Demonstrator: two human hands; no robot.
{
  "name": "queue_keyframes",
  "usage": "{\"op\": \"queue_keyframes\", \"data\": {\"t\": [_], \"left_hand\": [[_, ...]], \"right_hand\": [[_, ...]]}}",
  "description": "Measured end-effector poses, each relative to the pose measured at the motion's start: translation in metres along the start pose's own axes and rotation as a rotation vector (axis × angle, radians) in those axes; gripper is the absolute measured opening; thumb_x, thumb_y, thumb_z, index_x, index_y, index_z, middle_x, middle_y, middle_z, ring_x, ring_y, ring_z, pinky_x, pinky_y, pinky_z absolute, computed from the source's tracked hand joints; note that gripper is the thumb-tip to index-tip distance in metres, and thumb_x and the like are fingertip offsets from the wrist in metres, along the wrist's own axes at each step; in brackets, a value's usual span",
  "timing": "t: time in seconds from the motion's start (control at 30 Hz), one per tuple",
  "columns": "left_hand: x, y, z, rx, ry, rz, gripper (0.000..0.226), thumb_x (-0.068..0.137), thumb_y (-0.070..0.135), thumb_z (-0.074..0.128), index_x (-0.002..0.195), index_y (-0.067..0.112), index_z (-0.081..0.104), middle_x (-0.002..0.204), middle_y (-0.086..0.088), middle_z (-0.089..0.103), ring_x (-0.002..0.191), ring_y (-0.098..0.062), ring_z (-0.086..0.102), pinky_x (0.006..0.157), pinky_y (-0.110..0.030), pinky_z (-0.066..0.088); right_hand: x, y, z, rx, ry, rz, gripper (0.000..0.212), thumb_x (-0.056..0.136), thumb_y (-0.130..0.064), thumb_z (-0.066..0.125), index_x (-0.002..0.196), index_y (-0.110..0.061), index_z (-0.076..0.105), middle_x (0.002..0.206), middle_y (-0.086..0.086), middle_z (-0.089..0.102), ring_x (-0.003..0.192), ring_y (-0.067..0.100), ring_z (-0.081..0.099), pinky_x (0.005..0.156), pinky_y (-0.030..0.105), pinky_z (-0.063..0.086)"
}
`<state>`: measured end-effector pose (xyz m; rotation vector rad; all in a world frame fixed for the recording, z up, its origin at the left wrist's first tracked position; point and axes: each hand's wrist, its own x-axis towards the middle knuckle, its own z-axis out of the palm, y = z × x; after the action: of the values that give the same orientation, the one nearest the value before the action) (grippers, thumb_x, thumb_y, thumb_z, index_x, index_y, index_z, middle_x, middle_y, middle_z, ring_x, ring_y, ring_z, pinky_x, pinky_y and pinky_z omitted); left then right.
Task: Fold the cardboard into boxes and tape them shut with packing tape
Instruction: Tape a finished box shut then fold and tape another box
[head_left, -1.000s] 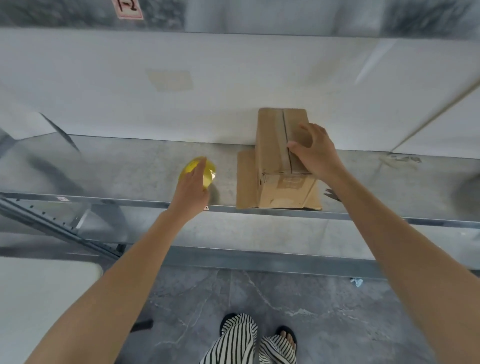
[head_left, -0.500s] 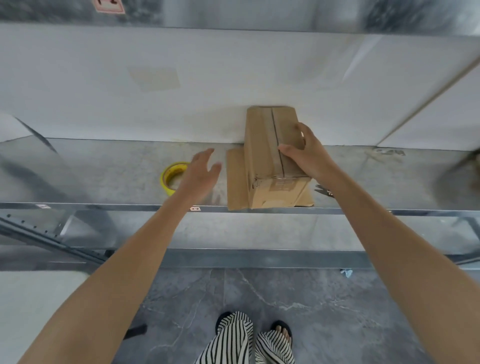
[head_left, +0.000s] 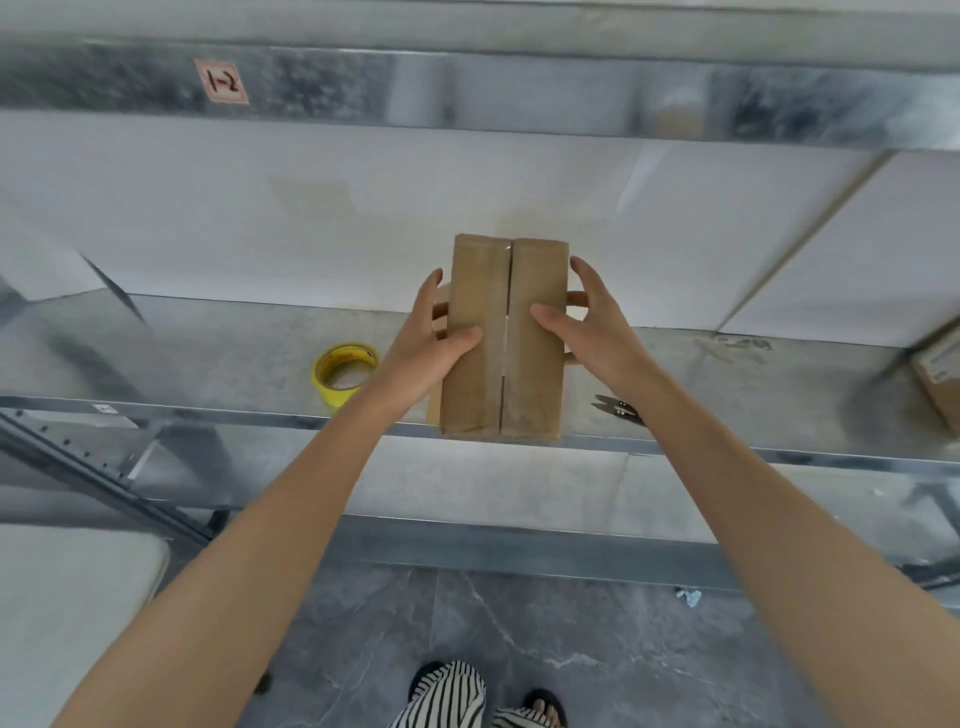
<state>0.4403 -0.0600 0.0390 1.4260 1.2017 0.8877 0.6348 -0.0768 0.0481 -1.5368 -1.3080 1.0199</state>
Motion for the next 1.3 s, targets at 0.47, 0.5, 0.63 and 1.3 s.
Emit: {"op": "queue_keyframes", "data": {"t": [0.47,0.5,0.63,1.3], "left_hand": [[-0.025,-0.018,0.020,0.099,0.115,0.105,0.073,0.084,0.018,0.071,0.139,0.031,0.024,0.127,-0.001,0.053,0.113,-0.016,0.056,0.093,-0.037,0.051],[-0.024,-0.019,0.021,0.102,0.126,0.110,0.074,0.084,0.019,0.071,0.139,0.031,0.024,0.125,0.001,0.053,0.112,-0.015,0.056,0.092,-0.036,0.051],[-0.018,-0.021,0.025,0.165,0.113,0.149,0.081,0.086,0.015,0.068,0.147,0.030,0.017,0.122,0.009,0.055,0.106,-0.007,0.056,0.086,-0.017,0.047],[-0.003,-0.038,0.028,0.160,0.097,0.175,0.075,0.085,0.011,0.066,0.144,0.026,0.023,0.122,-0.001,0.059,0.108,-0.014,0.058,0.091,-0.039,0.053]], "right_hand": [[-0.026,0.017,-0.001,-0.186,-0.017,-0.258,0.069,0.079,-0.006,0.068,0.134,-0.027,0.032,0.127,-0.007,0.045,0.109,0.020,0.056,0.087,0.035,0.052],[-0.026,0.018,0.000,-0.187,-0.013,-0.251,0.067,0.079,-0.009,0.069,0.132,-0.028,0.032,0.127,-0.007,0.045,0.109,0.020,0.056,0.087,0.036,0.052],[-0.023,0.018,0.004,-0.193,0.003,-0.188,0.073,0.076,-0.040,0.072,0.137,-0.033,0.032,0.126,-0.005,0.047,0.109,0.018,0.054,0.091,0.038,0.050],[0.010,-0.004,0.018,-0.470,0.242,-0.052,0.020,0.096,-0.036,0.043,0.105,-0.019,0.050,0.098,0.007,0.057,0.084,0.025,0.054,0.069,0.031,0.038]]}}
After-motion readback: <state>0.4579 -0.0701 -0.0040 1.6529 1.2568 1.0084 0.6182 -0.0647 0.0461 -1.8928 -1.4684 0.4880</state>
